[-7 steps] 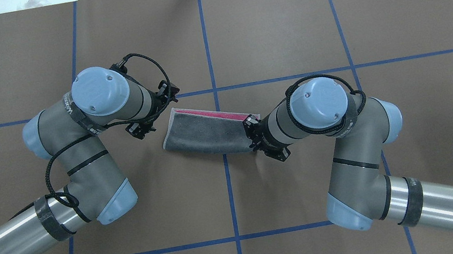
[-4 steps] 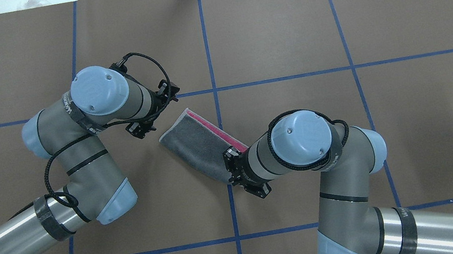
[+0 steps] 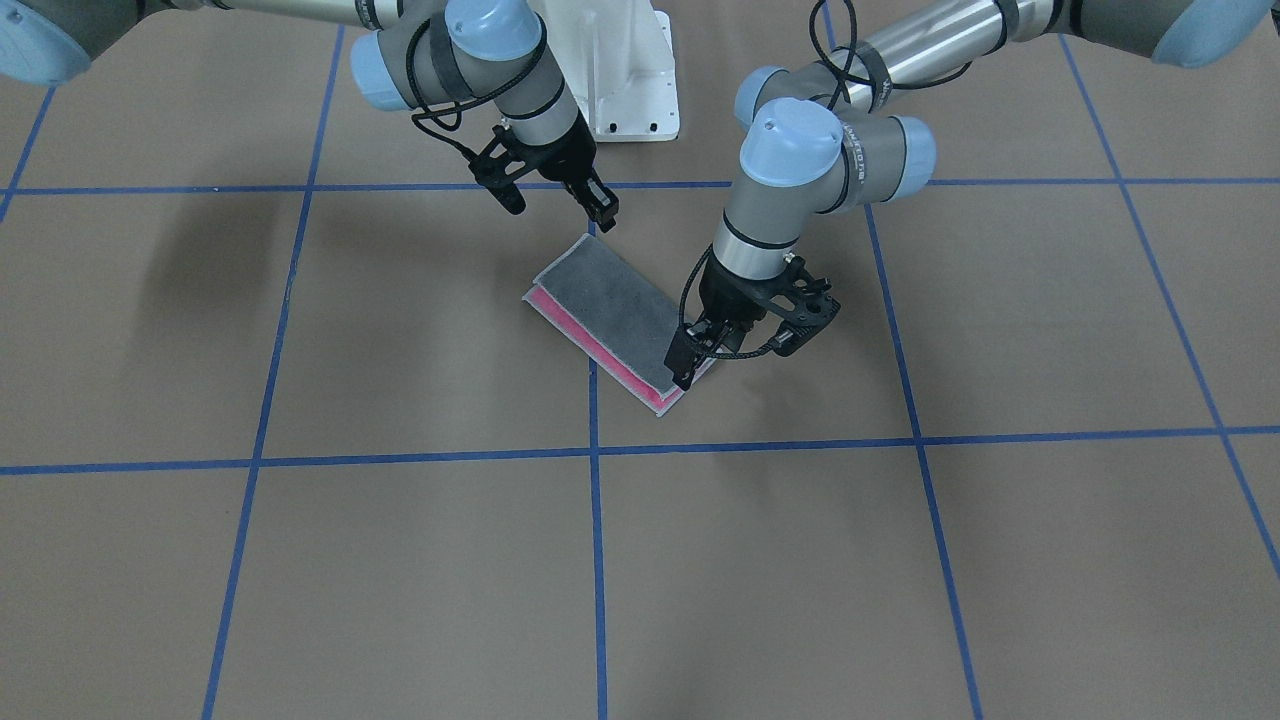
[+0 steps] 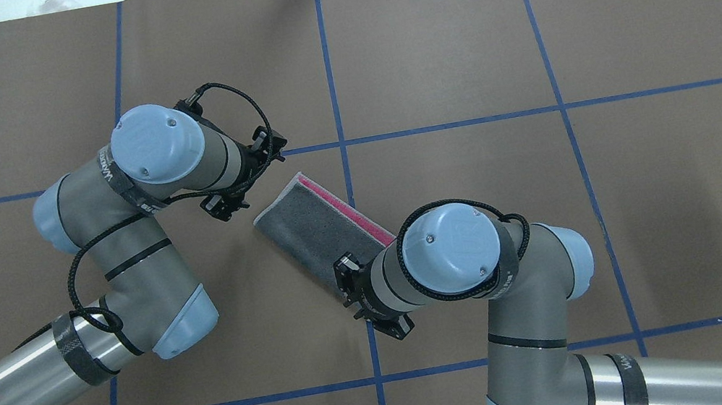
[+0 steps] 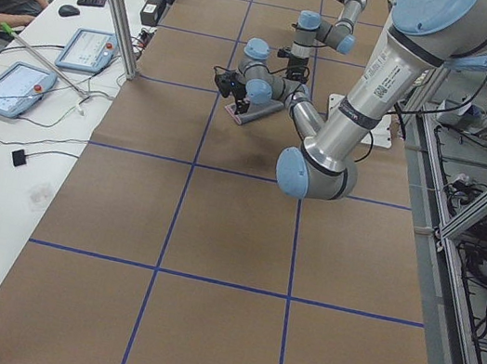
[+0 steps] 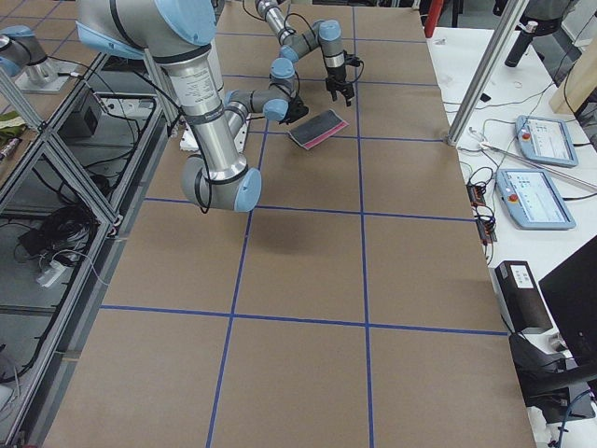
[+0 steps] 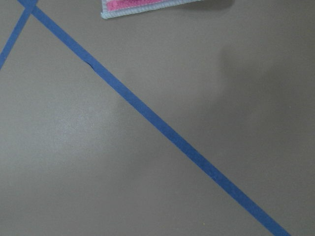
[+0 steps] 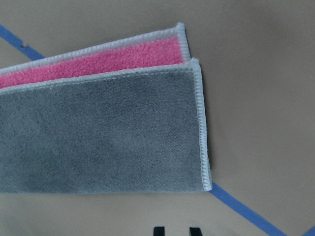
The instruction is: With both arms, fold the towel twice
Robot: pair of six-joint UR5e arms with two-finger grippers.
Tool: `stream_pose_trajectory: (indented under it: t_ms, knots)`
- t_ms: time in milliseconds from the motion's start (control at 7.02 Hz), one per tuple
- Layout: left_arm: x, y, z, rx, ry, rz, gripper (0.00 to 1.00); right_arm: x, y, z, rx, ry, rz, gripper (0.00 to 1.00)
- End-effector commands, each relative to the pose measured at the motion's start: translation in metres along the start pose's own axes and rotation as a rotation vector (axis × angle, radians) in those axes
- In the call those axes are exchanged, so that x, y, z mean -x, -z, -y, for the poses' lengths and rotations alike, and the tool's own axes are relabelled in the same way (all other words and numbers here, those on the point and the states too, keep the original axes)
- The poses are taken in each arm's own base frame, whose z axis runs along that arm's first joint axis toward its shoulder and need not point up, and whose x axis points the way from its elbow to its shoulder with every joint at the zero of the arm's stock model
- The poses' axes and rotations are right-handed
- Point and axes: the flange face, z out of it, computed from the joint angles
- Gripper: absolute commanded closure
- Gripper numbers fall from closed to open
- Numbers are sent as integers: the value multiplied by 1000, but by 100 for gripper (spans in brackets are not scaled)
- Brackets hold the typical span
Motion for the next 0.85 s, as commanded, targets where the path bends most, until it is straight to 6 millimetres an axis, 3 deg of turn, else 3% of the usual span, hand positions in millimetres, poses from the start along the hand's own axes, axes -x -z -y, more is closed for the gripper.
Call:
stream_pose_trajectory:
  t_ms: [0,142,285,427,569,712]
  knots:
    - [8,-7,-1,0,-1,18,0,22,17,29,-27,-17,27,0]
    - [32,-13,4,0,-4,33,0,43,35,60,-26,-13,29,0]
    - [44,-19,7,6,-19,22,1,60,53,93,-29,-10,30,0]
    - [41,-17,5,14,-23,6,6,71,64,111,-43,-12,41,0]
    - [39,-16,-3,23,-20,2,17,73,66,114,-47,2,44,0]
    - [44,-22,-21,43,-35,13,34,73,62,118,-54,1,38,0]
